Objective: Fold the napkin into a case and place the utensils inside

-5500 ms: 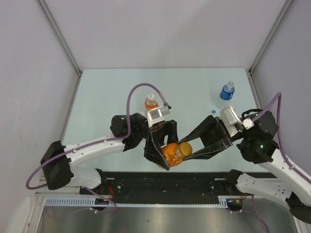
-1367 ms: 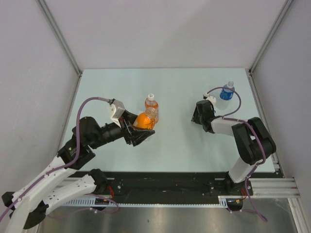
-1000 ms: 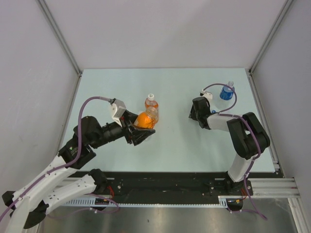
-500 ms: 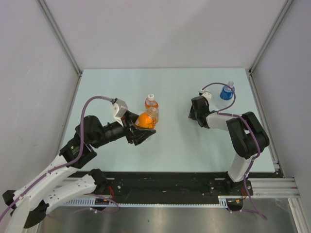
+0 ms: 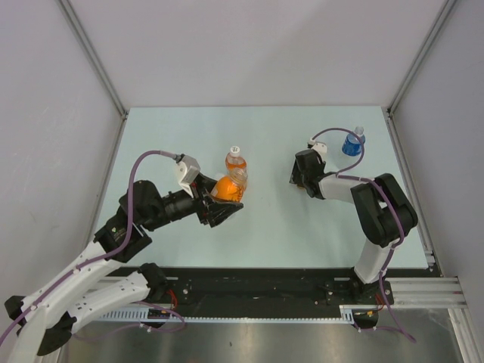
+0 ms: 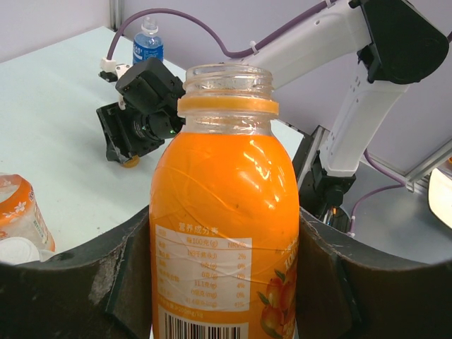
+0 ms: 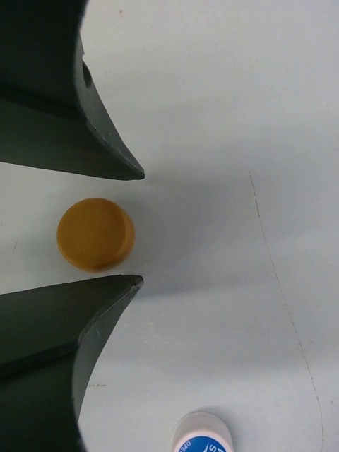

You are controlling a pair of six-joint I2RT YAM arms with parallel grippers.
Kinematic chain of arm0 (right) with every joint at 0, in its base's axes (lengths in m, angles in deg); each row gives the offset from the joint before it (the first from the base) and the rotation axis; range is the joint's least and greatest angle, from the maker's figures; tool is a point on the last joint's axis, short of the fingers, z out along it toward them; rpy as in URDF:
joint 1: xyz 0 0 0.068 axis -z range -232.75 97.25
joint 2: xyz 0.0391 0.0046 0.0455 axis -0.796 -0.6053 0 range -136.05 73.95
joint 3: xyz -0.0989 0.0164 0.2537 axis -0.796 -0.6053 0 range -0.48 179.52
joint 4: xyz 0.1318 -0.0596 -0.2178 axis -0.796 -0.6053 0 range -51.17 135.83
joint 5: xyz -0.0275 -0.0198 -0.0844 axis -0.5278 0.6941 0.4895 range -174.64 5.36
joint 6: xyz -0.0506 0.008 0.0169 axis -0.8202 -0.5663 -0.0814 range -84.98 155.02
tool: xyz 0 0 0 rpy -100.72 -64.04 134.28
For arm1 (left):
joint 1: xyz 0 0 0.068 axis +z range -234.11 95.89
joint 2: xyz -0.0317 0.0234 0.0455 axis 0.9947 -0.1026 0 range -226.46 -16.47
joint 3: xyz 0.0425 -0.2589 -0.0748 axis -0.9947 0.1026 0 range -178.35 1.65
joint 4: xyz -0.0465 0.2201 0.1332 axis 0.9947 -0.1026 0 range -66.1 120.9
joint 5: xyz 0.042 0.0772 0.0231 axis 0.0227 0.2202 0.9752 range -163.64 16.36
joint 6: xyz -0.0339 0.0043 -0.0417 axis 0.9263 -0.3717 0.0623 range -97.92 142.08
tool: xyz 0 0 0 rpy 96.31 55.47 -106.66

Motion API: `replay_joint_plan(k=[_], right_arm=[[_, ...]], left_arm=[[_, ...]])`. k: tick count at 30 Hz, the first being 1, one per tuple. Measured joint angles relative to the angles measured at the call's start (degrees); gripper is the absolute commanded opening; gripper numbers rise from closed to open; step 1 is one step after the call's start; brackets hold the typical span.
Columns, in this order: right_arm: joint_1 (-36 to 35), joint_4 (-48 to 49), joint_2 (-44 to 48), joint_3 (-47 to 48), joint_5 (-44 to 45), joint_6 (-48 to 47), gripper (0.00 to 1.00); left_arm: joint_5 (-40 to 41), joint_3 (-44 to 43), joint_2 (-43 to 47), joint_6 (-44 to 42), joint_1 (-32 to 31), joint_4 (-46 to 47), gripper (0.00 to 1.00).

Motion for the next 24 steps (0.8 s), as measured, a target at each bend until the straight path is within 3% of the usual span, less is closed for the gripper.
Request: replay_joint_plan(k=[9, 13, 19, 24], right_arm=[[-0.2, -0.4, 0.1, 0.2, 0.1, 0.3, 0.65], [-0.8, -5.3, 2.4, 0.2, 0.1, 1.3, 0.67], [-5.2, -17.7, 14.1, 6.0, 2.0, 1.1, 0.69], [-8.9, -20.3, 28.4, 13.6, 2.0, 1.0, 0.69]], left_arm=[[0.0, 0.0, 0.0, 0.0, 0.0, 0.0, 0.05], [0.0, 0.1, 0.0, 0.0, 0.0, 0.1, 0.05], [0.0, 0.9, -1.8, -0.1, 0.0, 1.1, 0.04], [0.0, 0.9, -4.9, -0.5, 0.0, 1.9, 0.04]])
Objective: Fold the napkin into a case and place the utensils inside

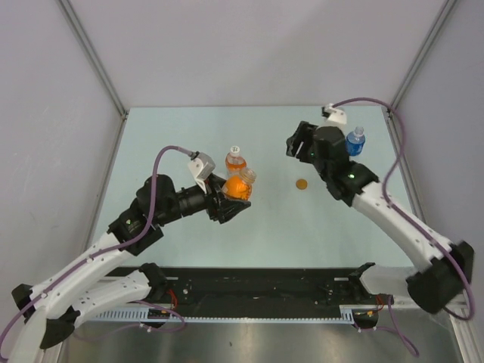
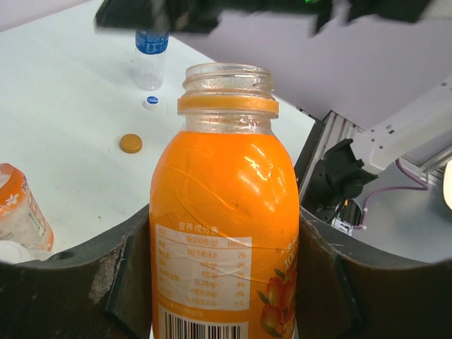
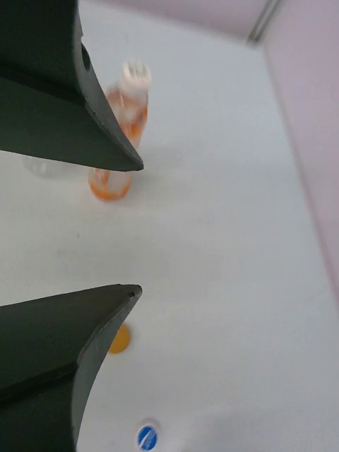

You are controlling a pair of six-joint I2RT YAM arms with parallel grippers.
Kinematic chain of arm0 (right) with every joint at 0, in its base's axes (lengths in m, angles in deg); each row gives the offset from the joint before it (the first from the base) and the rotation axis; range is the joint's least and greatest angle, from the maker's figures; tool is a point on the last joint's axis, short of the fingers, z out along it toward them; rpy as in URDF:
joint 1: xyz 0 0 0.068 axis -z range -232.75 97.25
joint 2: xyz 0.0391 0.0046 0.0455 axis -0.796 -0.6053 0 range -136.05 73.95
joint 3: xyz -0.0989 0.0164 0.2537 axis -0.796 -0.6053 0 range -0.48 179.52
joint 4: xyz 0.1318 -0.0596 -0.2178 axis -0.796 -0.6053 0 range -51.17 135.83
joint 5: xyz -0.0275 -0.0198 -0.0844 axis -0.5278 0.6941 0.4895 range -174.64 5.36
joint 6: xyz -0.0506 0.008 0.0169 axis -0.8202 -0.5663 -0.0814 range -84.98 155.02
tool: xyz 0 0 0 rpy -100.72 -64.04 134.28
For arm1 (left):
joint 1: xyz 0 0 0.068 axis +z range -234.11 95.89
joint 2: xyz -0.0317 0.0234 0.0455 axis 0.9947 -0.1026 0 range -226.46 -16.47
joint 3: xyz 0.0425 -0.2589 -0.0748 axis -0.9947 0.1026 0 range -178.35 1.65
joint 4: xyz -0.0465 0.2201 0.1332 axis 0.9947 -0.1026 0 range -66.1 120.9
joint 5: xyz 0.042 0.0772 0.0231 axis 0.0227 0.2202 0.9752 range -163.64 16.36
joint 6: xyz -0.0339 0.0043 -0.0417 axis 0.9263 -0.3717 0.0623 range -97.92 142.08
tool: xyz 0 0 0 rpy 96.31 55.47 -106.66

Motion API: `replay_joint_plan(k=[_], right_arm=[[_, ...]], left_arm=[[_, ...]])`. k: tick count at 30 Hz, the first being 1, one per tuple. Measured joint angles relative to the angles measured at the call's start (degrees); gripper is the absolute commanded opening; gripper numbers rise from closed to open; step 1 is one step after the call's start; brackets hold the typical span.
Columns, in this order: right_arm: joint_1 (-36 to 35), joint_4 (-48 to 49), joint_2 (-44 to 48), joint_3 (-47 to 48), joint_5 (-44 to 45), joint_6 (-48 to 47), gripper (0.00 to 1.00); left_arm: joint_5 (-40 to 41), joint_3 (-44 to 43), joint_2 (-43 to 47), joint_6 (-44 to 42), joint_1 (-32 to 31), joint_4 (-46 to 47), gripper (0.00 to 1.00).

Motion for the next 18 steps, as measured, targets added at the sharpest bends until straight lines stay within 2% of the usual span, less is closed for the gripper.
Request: replay_joint_plan(k=[4, 10, 14, 18], right_arm=[[1.9, 0.2, 13.0, 0.4, -10.0, 0.9, 0.71], [7.3, 3.9, 18.6, -0.4, -33.0, 7.5, 0.77], [5.2, 5.7, 18.4, -2.3, -43.1, 11.9, 0.8], [-0.7, 6.8, 18.5, -2.8, -46.7, 13.8, 0.82]], left_arm=[[-0.5, 0.4, -1.6, -1.2, 0.0, 2.3, 0.04], [-1.7, 3.6, -2.1, -3.5, 0.0, 8.9, 0.04], [-2.1, 4.6, -3.5, -4.5, 0.0, 12.8, 0.04], [-2.2, 4.7, -5.2, -4.6, 0.0, 15.6, 0.03]])
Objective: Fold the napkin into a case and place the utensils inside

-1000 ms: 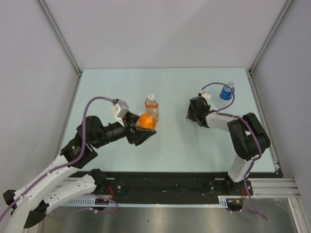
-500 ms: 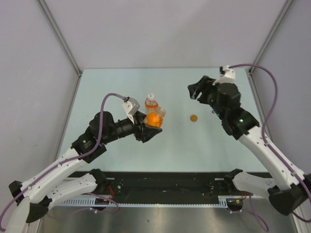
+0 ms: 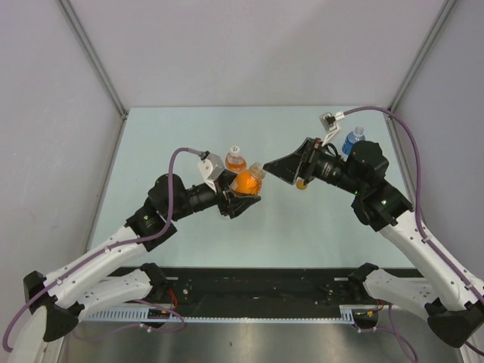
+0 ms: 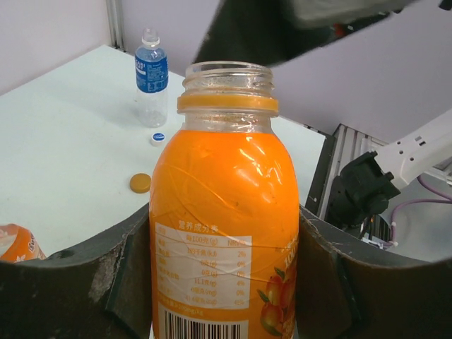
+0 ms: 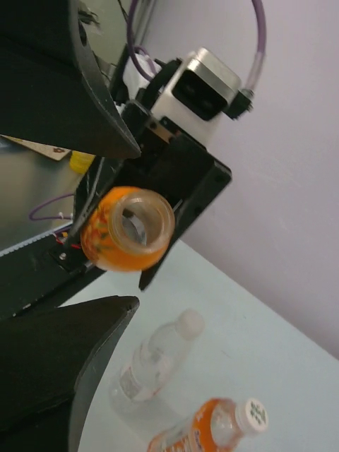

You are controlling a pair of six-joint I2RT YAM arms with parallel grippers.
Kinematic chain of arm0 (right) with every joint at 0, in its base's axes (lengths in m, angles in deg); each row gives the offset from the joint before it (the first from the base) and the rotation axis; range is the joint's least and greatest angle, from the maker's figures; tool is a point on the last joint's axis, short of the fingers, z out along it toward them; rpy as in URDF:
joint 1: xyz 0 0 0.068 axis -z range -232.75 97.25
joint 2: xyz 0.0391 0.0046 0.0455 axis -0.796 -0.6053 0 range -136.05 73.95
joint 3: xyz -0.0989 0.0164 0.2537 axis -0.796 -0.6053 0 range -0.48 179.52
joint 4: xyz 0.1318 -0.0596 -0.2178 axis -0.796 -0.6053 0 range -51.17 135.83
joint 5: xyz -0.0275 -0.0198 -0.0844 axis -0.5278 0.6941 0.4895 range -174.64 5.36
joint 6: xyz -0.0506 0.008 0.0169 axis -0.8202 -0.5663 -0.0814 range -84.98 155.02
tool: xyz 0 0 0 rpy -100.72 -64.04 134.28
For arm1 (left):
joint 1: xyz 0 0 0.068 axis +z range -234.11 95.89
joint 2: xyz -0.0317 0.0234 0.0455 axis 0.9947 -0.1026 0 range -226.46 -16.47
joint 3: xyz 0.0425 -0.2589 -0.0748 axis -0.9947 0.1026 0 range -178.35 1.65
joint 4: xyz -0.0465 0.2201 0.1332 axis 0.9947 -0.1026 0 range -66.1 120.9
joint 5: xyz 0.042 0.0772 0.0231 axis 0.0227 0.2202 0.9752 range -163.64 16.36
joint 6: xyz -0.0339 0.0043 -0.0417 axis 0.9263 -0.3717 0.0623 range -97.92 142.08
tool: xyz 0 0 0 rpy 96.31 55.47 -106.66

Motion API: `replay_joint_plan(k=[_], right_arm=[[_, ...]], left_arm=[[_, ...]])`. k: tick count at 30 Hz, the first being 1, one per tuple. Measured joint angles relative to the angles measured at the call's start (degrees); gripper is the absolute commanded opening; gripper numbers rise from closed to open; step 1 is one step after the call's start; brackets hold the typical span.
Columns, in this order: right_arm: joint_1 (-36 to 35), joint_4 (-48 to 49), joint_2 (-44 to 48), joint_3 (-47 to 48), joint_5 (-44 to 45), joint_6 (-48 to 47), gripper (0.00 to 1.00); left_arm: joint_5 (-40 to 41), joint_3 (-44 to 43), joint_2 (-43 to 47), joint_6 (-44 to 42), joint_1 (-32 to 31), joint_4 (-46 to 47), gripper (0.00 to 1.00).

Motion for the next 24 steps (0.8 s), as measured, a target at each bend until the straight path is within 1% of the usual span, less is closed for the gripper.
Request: replay_joint_plan(k=[2, 7, 17, 20, 21, 23, 24], right_arm=[[-2.6, 0.4, 0.4, 0.0, -0.3, 0.2, 0.83], [-6.3, 0.5, 0.6, 0.0, 1.0, -0.3, 0.83], [-10.3, -1.0, -1.8, 0.0, 6.6, -2.6, 0.82], [-10.6, -1.7, -1.9, 0.0, 8.0, -3.7, 0.74], [-10.7, -1.7, -1.9, 0.0, 8.3, -3.9, 0.65], [-10.8, -1.7, -1.9, 0.0, 8.7, -4.4, 0.57], [-10.8, -1.7, -1.9, 0.0, 8.8, -4.7, 0.49]], left_arm=[[0.0, 0.0, -0.8, -0.1, -0.1, 0.9, 0.03], [0.1, -0.1, -3.0, -0.5, -0.6, 1.6, 0.03], [0.1, -0.2, -3.1, -0.9, -3.0, 2.0, 0.04], [0.1, -0.2, -3.1, -0.9, -3.6, 2.1, 0.04], [0.1, -0.2, -3.1, -0.9, -3.7, 2.1, 0.04], [0.1, -0.2, -3.1, -0.9, -3.9, 2.2, 0.04], [0.1, -0.2, -3.1, -0.9, -4.0, 2.2, 0.04]])
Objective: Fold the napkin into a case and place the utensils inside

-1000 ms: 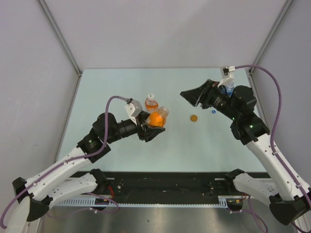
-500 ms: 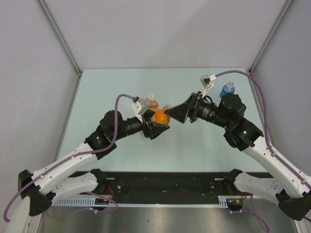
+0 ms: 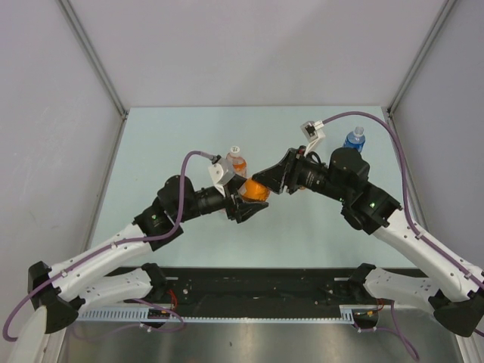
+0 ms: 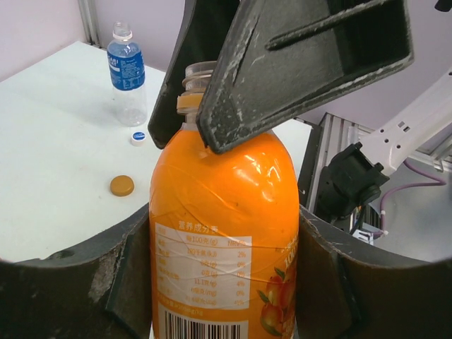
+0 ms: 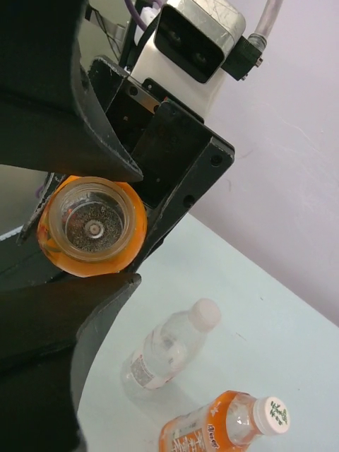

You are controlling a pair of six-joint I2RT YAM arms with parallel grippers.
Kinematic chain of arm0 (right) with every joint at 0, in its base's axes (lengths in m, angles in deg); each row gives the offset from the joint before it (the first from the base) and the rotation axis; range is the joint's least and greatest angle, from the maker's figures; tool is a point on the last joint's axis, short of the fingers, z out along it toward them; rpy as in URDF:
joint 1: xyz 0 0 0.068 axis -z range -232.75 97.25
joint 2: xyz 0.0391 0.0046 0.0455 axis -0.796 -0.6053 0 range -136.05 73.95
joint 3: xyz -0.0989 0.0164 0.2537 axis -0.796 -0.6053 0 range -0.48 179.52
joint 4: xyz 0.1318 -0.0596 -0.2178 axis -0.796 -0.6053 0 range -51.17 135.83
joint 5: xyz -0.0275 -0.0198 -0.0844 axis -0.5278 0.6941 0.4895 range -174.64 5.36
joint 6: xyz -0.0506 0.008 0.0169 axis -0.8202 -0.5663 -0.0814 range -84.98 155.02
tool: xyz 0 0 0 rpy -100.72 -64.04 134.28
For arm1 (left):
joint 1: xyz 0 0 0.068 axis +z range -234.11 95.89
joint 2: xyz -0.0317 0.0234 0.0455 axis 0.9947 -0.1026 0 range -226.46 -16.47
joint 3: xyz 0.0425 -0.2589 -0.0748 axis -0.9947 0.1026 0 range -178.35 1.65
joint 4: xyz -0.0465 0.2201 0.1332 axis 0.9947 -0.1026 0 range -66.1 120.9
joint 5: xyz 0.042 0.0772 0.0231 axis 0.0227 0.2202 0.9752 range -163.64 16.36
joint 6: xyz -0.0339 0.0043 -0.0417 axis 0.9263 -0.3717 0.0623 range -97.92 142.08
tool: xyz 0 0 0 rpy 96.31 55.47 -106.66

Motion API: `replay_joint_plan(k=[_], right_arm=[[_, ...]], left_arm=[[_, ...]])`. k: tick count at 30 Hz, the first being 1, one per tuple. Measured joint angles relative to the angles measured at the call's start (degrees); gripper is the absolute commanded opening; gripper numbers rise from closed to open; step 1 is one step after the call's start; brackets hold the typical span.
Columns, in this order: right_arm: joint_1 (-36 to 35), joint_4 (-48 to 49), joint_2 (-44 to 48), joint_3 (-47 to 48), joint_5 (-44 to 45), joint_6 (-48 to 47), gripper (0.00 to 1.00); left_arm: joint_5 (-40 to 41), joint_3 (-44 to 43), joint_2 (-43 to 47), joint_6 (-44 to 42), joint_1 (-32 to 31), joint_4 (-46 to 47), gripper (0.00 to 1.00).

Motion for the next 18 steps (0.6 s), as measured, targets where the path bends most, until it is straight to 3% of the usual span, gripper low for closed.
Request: replay_joint_plan(k=[5, 6, 8, 9, 11, 12, 13, 15, 18], right_arm=[[-0.9, 0.3, 0.0, 0.0, 0.4, -0.3, 0.43], [-1.0, 0.3, 0.0, 0.0, 0.4, -0.3, 0.33], [-1.1, 0.3, 0.0, 0.0, 0.5, -0.4, 0.22], [-1.2, 0.3, 0.0, 0.0, 0.6, -0.4, 0.1], [-1.2, 0.2, 0.0, 0.0, 0.7, -0.4, 0.0], [-1.3, 0.2, 0.0, 0.0, 0.7, -0.4, 0.0], [-1.3, 0.1, 0.1, 0.0, 0.7, -0.5, 0.0], [-1.4, 0.0, 0.3, 0.0, 0.9, -0.6, 0.0], [-1.7, 0.0, 1.0, 0.0, 1.2, -1.0, 0.0]], left_arm=[[0.3, 0.0, 0.3, -0.1, -0.2, -0.4, 0.08], [0.4, 0.0, 0.3, -0.1, -0.2, -0.5, 0.1], [0.5, 0.0, 0.5, -0.3, -0.2, -0.6, 0.2], [0.6, 0.0, 0.5, -0.3, -0.2, -0.7, 0.25], [0.7, 0.0, 0.6, -0.4, -0.2, -0.9, 0.38], [0.7, 0.0, 0.6, -0.4, -0.2, -1.0, 0.43], [0.9, 0.0, 0.6, -0.4, -0.2, -1.1, 0.55], [1.3, -0.6, 0.6, -0.5, -0.4, -2.0, 0.63], [1.9, -1.6, 0.6, -1.2, -0.9, -3.0, 0.99]])
